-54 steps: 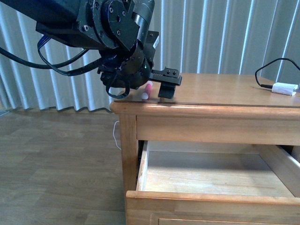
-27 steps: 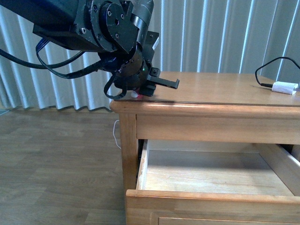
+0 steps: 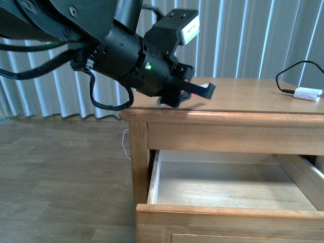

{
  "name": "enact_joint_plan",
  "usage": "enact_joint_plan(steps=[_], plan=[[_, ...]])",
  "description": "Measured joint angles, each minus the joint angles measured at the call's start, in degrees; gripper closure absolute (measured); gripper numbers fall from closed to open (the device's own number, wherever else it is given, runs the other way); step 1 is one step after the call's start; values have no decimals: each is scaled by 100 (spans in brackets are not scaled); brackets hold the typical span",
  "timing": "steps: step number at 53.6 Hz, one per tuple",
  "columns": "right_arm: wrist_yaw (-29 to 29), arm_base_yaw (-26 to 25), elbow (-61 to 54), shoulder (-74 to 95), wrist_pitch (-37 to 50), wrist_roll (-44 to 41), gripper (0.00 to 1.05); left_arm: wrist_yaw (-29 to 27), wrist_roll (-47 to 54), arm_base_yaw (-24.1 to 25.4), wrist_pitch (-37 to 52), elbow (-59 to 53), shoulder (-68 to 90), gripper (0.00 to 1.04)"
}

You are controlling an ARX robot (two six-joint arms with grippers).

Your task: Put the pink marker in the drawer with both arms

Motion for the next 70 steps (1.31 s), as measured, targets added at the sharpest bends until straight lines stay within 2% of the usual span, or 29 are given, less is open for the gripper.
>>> enact_joint_plan(steps=[4, 11, 25, 47, 60, 62, 70], plan=[[0, 0, 0, 0, 0, 0, 9, 293, 181, -146, 9, -396, -415, 90], [0, 0, 0, 0, 0, 0, 9, 380, 455, -297, 9, -754, -717, 90], [0, 0, 0, 0, 0, 0, 9, -31, 632, -393, 297, -905, -197, 90], [0, 0, 0, 0, 0, 0, 9, -636, 232, -437, 664, -619, 1335, 90], [0, 0, 0, -2, 0, 0, 9, -817, 37, -490, 776, -413, 1648, 90], [0, 0, 0, 0, 0, 0, 9, -767, -17, -501, 765, -411, 1652, 88], [0, 0, 0, 0, 0, 0, 9, -780, -68, -511, 796, -411, 1646, 66]])
